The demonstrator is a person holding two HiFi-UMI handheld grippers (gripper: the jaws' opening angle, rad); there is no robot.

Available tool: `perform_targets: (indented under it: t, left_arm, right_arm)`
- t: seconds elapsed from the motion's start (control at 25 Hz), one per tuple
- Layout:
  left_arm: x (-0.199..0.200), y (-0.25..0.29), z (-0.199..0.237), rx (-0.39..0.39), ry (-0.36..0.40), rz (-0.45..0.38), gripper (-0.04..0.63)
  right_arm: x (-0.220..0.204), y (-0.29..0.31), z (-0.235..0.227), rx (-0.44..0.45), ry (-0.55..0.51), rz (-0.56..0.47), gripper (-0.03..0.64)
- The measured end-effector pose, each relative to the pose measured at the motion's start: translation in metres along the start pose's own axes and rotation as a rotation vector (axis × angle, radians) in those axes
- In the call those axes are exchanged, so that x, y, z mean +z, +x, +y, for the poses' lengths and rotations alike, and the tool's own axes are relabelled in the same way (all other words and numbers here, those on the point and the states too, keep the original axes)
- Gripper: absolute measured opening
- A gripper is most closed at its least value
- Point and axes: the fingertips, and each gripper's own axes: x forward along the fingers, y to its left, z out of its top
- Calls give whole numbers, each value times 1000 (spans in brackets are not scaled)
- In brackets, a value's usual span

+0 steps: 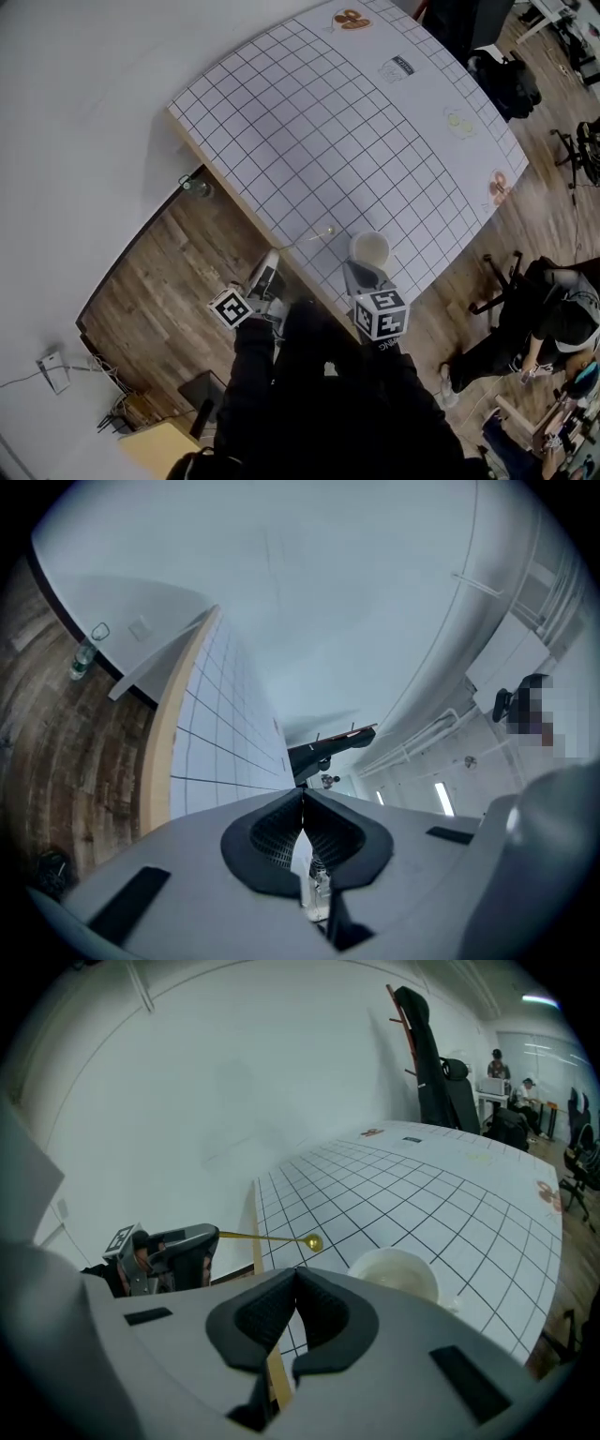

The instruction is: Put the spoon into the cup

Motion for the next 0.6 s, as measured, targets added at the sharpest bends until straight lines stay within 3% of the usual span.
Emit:
perform_targets:
  t: [0.16,0.28,0.6]
  left_arm:
    - [-16,12,-46,-101,63,71,35]
    - [-35,28,-66,-135,120,153,35]
    - [-85,61,-63,-41,268,306,35]
  right_arm:
    - [-6,-27,-20,-44,54,-27,21]
    - [-9,-43,-34,-85,94,-42,21]
    - [-26,-71,-54,-133,140,-67,21]
